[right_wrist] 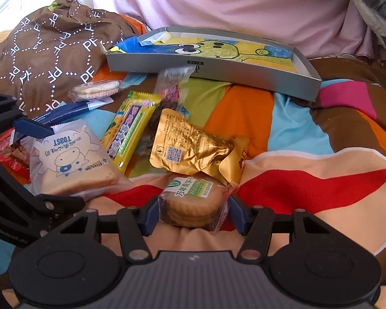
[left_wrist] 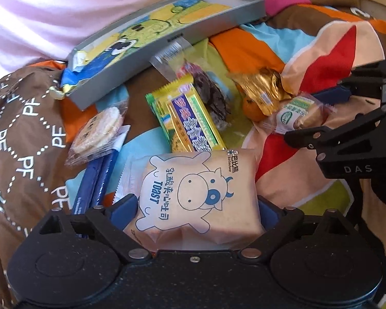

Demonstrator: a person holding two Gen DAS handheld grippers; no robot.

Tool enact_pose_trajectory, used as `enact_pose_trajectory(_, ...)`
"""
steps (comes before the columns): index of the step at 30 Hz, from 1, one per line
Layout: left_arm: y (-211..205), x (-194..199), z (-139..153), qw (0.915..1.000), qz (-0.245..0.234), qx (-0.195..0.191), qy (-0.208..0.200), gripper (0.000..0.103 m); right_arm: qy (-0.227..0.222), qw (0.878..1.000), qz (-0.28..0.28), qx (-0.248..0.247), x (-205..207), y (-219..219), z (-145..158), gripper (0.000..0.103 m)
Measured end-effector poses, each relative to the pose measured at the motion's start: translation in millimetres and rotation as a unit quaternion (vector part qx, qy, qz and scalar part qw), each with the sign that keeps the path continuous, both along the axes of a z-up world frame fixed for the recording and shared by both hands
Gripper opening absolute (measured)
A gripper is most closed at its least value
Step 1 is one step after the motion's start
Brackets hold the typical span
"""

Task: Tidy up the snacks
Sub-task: 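Grasp the round green-label biscuit pack with the right tool while the left tool approaches the white toast bag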

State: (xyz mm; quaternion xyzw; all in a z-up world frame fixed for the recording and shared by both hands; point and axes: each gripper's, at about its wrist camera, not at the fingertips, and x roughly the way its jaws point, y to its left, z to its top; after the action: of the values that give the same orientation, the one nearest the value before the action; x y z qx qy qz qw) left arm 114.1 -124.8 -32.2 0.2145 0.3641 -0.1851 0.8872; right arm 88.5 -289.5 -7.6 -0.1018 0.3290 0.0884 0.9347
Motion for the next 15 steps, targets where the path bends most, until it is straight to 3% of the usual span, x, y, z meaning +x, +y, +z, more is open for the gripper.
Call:
enact_pose_trajectory(5, 1, -21, 8, 0.9994, -0.006, -0.018, -0.028, 0.08, -0.008, 1.0, 0.002, -0.014, -4, 2, 4, 0.06)
enact_pose_trajectory(7, -2, -24, 5, 0.9996, -0.016, -0.009, -0.021, 0.069, -0.009, 1.0, 0.006, -0.02, -5, 4, 4, 0.06)
enact_pose_trajectory(10, -4, -27, 0, 0.9993, -0.014, 0.015, -0.033, 0.072, -0.01, 1.0, 0.009, -0.025, -6, 6, 4, 0.061)
enact_pose_trajectory(15, 3, -19, -1, 0.9993, 0.008, 0.01, -0.034, 0.084, -0.007, 1.0, 0.006, -0.018, -5, 4, 3, 0.061)
